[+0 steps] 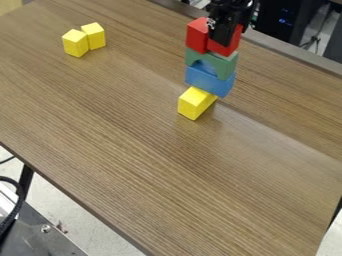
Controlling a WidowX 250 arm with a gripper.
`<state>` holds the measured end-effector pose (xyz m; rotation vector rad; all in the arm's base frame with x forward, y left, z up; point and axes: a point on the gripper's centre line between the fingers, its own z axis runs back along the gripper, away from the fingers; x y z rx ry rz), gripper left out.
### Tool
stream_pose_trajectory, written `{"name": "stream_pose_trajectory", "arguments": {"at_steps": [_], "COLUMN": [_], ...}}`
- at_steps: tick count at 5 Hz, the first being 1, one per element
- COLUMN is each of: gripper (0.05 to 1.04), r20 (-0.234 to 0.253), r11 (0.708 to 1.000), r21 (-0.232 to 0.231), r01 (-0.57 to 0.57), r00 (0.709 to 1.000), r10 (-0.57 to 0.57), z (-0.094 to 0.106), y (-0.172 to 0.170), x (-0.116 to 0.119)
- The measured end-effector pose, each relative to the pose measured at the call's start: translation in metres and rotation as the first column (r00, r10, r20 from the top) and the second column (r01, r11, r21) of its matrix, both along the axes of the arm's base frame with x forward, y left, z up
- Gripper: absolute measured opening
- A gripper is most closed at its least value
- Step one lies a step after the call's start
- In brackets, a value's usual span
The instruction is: Pick up the red cube on the table and put it next to the red cube on the green arch
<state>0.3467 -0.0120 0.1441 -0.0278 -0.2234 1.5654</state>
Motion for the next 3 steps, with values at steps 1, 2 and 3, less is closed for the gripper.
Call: {"name": "stream_pose_trajectory", "arguments": {"at_steps": [1,2,3], "gripper": [0.555,0.555,0.555], "r20": [-0.001,-0.007,-0.011], "r11": [1.000,1.000,1.000], "r21": [0.002,0.005,0.011], "r01": [0.001,0.002,0.003], "r00": [1.000,1.000,1.000], "r10": [-0.001,-0.002,-0.003], "z": [-0.0009,-0.0039,-0.0064], "y": [0.0002,0.0002,0.0012], "x": [0.0000,-0.0016,-0.0032]}}
